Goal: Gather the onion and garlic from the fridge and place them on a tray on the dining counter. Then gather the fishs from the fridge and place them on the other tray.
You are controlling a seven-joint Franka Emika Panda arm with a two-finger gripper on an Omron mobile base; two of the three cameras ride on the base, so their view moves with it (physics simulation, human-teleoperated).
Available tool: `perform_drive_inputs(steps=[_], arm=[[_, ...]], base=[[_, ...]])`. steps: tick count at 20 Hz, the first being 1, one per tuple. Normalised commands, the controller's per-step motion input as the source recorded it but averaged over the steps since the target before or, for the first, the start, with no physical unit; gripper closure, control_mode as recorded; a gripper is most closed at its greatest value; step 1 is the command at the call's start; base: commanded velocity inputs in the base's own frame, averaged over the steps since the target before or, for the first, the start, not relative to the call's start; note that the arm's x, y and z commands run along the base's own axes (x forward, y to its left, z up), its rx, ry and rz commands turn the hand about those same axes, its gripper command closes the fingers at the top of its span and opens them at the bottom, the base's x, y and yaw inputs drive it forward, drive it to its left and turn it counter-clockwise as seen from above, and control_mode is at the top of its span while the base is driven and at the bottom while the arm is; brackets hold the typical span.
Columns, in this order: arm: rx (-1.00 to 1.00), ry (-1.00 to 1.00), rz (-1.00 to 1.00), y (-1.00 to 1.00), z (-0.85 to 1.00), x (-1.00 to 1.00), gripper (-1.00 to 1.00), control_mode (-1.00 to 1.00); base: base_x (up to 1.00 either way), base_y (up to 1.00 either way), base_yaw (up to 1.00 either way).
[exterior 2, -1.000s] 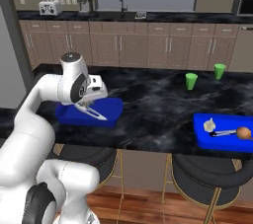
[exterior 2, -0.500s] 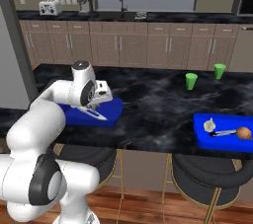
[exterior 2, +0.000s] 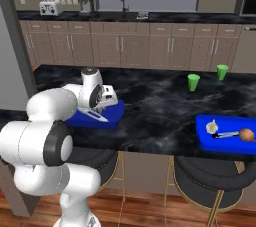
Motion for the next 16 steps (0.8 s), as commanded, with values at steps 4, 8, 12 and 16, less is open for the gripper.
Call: perform_drive_inputs(steps=[4, 8, 12, 16], arm=[[0.00, 0.03, 0.00, 0.00, -0.33, 0.43, 1.00, -1.00], [0.00, 0.01, 0.00, 0.00, -0.28, 0.30, 1.00, -1.00], [0.00, 0.02, 0.00, 0.00, -0.30, 0.30, 1.00, -1.00], [0.00, 0.03, 0.00, 0.00, -0.30, 0.30, 1.00, -1.00]], base=[[0.00, 0.00, 0.00], [0.00, 0.00, 0.00], [0.00, 0.00, 0.00], [0.00, 0.00, 0.00]])
